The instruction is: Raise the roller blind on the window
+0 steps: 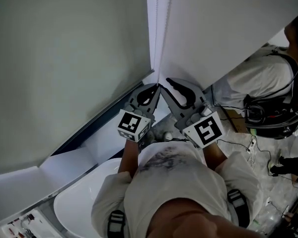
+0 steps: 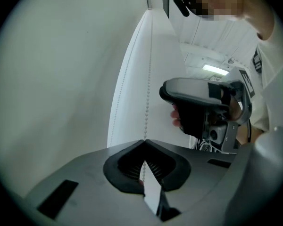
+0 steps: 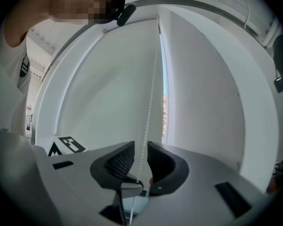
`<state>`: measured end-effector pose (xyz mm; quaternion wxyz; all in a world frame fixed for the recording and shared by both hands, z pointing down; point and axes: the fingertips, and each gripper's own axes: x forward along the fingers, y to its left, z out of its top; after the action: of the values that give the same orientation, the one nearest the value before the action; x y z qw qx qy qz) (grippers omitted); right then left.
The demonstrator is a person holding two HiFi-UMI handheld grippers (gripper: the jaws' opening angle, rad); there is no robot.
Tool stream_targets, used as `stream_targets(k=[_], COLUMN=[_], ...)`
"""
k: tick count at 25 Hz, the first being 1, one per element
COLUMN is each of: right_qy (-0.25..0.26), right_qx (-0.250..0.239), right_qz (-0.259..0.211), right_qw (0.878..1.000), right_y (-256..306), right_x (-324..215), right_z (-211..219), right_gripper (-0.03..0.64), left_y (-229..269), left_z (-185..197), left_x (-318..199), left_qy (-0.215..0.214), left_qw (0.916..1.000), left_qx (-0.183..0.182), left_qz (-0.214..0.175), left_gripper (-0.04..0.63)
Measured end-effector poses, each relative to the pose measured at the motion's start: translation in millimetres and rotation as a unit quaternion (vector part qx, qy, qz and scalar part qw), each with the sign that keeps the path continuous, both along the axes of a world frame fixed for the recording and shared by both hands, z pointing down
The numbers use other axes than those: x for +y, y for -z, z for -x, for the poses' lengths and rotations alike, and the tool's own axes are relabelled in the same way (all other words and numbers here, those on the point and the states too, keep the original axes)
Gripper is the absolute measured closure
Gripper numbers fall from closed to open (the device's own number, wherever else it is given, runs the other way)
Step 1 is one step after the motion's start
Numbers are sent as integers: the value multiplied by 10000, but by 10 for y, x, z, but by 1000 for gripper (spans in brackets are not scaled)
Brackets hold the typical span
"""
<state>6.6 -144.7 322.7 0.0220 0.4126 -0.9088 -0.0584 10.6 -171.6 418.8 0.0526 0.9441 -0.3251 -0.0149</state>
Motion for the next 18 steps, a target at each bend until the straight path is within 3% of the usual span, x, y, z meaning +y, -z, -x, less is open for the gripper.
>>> stream_targets(k=[18], right_qy=[425], right_qx=[-368], right_qz=[-383], right_qw=[9977], right_y=[681], right_x=[-147], right_z=[120], right_gripper=[509], left_y=[-67], left_z=[13], left_x=[189], left_qy=[-92], left_qw=[9999], left_qx=[59], left_qz=[53], left_gripper=[586])
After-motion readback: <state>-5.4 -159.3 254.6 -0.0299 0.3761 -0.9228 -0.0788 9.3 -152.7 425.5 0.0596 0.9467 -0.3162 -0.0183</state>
